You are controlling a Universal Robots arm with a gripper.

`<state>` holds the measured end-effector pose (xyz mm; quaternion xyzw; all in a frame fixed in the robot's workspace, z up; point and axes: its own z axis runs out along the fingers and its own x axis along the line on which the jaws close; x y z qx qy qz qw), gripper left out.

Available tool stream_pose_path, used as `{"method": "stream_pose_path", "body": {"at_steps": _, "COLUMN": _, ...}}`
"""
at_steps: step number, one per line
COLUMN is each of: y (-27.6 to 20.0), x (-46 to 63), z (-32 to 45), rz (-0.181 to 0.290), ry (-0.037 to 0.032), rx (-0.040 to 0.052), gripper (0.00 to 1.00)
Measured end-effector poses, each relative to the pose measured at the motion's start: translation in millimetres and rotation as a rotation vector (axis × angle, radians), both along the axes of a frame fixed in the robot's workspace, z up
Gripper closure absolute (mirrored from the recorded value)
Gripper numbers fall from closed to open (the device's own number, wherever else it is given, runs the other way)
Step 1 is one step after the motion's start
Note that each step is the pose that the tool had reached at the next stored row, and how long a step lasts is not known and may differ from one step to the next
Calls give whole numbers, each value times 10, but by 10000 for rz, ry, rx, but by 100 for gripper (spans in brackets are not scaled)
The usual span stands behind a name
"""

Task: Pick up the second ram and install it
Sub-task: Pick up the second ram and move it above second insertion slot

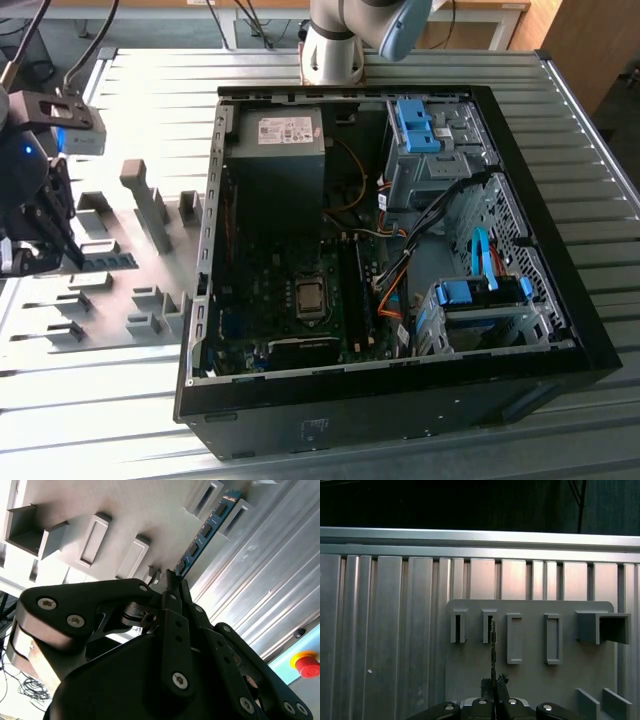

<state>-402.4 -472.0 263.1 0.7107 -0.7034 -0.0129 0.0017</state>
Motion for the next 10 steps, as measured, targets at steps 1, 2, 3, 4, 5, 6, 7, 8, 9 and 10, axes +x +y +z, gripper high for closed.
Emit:
{"method": "stream_pose_path", "body": {"at_steps": 1, "y": 0, "x": 0, "z": 7, "rz": 0, "ry": 1, "rx": -1, "gripper": 86}}
{"method": "stream_pose_path", "body": {"at_steps": 2, "y": 0, "x": 0, "z": 13, "rz": 0, "ry": 0, "rx": -2, "gripper": 86}}
{"method": "stream_pose_path", "body": {"at_steps": 3, "y": 0, "x": 0, "z": 17, "rz": 0, "ry": -1, "rx": -3, "gripper": 86}}
{"method": "stream_pose_path", "body": {"at_steps": 4, "y": 0, "x": 0, "z": 22, "rz": 0, "ry": -1, "rx": -5, "gripper": 86}}
{"method": "stream_pose_path", "body": {"at_steps": 5, "y": 0, "x": 0, "z": 27, "rz": 0, "ry": 0, "rx": -7, "gripper": 86}}
{"method": "stream_pose_path", "body": {"at_steps": 6, "y": 0, "x": 0, "z": 32, "rz": 0, "ry": 1, "rx": -8, "gripper": 86}}
{"method": "stream_pose_path", "body": {"at_steps": 7, "y": 0, "x": 0, "z": 36, "rz": 0, "ry": 0, "rx": -8, "gripper": 86}}
{"method": "stream_pose_path", "body": {"at_steps": 8, "y": 0, "x": 0, "z": 42, "rz": 0, "ry": 1, "rx": -8, "gripper": 86}}
{"method": "stream_pose_path", "body": {"at_steps": 9, "y": 0, "x": 0, "z": 46, "rz": 0, "ry": 0, "rx": -8, "gripper": 86}}
{"method": "stream_pose_path", "body": {"at_steps": 10, "y": 0, "x": 0, "z": 52, "rz": 0, "ry": 1, "rx": -8, "gripper": 86}}
